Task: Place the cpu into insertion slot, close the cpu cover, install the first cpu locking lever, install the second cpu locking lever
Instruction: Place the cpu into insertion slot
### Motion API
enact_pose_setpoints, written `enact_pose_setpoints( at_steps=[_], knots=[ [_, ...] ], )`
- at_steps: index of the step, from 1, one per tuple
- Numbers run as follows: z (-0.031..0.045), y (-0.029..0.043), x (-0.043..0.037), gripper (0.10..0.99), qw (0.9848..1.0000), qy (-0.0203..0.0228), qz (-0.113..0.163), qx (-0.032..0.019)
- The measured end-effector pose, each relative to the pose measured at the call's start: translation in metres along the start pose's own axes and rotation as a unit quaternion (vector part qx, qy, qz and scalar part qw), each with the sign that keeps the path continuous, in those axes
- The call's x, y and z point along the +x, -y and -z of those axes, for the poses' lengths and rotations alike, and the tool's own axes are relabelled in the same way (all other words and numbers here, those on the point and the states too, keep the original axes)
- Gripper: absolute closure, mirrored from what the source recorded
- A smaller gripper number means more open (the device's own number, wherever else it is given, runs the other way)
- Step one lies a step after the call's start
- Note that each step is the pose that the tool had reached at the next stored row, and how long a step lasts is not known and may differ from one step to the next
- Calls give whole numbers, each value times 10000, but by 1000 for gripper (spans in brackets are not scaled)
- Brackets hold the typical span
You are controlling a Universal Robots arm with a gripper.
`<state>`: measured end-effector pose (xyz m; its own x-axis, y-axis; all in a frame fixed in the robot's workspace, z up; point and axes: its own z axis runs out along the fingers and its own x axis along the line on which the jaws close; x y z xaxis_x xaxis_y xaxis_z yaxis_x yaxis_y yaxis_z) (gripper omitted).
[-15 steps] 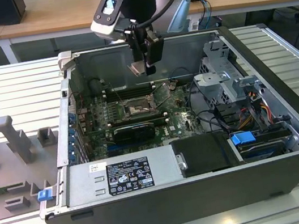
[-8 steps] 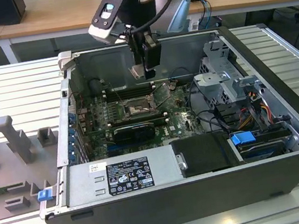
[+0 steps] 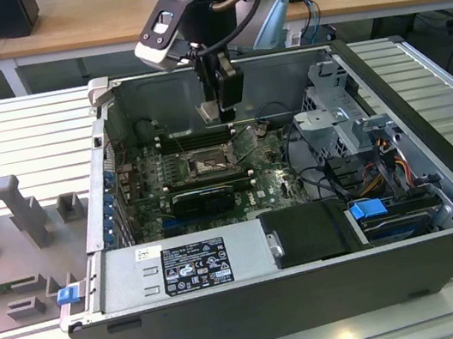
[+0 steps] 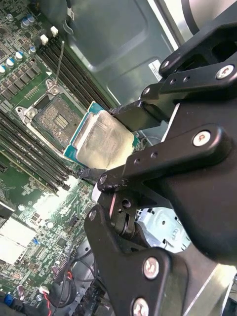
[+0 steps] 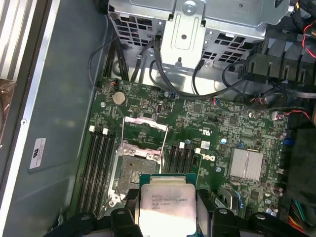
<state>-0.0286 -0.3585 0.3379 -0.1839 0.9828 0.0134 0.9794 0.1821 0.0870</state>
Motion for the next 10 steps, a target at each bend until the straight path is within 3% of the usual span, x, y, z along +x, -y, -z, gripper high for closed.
enact_pose_setpoints(
  at_steps=[10],
  knots=[
    [-67, 6, 0, 541, 9999, 25, -109, 2]
  ],
)
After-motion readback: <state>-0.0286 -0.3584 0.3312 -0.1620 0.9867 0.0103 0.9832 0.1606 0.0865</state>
